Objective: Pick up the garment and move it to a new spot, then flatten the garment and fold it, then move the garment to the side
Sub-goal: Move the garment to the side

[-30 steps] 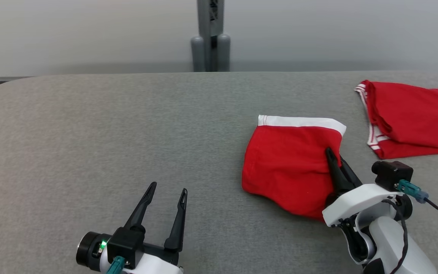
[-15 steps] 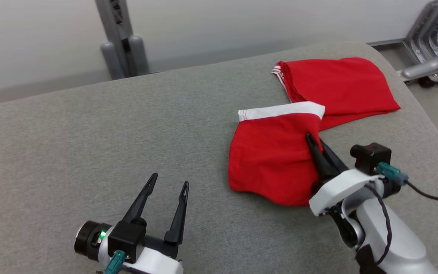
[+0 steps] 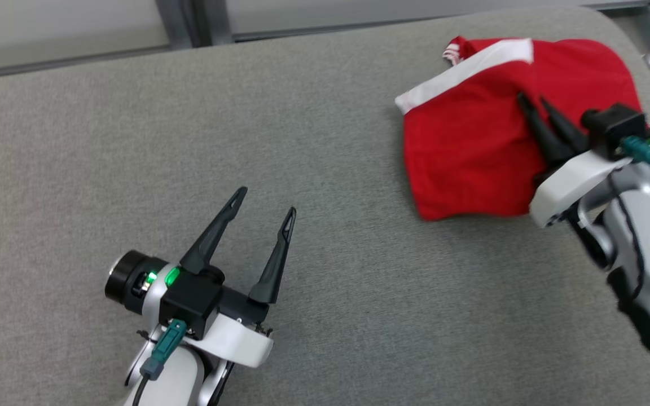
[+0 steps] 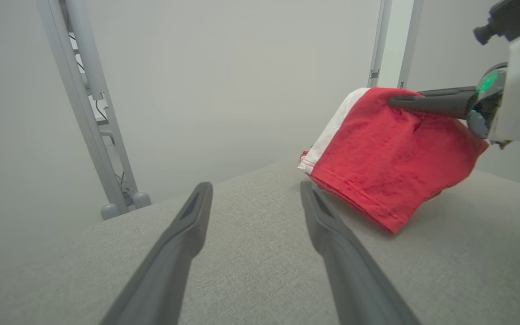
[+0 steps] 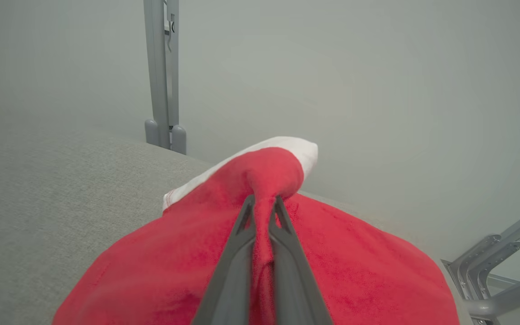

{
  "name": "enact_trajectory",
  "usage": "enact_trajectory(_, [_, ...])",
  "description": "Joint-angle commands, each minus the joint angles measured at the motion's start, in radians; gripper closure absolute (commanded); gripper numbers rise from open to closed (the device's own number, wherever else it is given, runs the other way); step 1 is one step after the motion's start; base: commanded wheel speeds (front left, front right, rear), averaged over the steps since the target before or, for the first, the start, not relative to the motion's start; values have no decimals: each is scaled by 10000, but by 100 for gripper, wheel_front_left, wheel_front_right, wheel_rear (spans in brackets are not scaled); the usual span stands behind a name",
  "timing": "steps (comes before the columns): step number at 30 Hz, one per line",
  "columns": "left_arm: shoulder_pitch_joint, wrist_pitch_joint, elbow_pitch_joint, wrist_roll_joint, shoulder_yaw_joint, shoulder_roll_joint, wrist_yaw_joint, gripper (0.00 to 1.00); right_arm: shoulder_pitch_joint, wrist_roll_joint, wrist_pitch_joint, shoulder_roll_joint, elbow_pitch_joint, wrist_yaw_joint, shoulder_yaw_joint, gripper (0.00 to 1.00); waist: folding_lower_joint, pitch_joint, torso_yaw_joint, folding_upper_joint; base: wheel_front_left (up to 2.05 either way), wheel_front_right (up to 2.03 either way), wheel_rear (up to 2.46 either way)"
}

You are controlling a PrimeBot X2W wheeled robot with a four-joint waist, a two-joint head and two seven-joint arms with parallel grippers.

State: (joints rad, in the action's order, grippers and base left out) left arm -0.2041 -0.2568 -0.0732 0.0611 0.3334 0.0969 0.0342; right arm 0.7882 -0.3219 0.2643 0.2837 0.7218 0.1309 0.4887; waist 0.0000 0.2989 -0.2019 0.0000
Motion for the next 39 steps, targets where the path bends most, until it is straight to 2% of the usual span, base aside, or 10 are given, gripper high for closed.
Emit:
enact_trajectory(1, [-203,5,76,-67,-17,67,35,0,206,82,6,163,61,-5,-13,100,0,377,323,0,0,0,0])
enact_trajectory(9, [-650,76,560,-65,183,106,115,0,1560,869,5,1359,1210,-5,-599,100,0,1057,850,0,0,0,0])
enact_trajectory(17, [-758,27,527,17,230,139,65,0,2318,2009,4,1992,2293,-7,-1132,100,0,1298,1168,0,0,0,0])
enact_trajectory(24, [-875,-3,522,110,188,208,8,0,2833,3406,4,2287,3137,-7,-920,100,0,1418,1379,0,0,0,0])
enact_trajectory(29, [-960,3,624,141,76,261,-95,0,3089,4295,4,2511,3298,-7,-1267,100,0,1478,1475,0,0,0,0])
enact_trajectory(39, [-892,-15,670,215,176,307,-119,0,2975,5529,-57,2330,3413,-7,-1872,100,0,1504,1458,0,0,0,0])
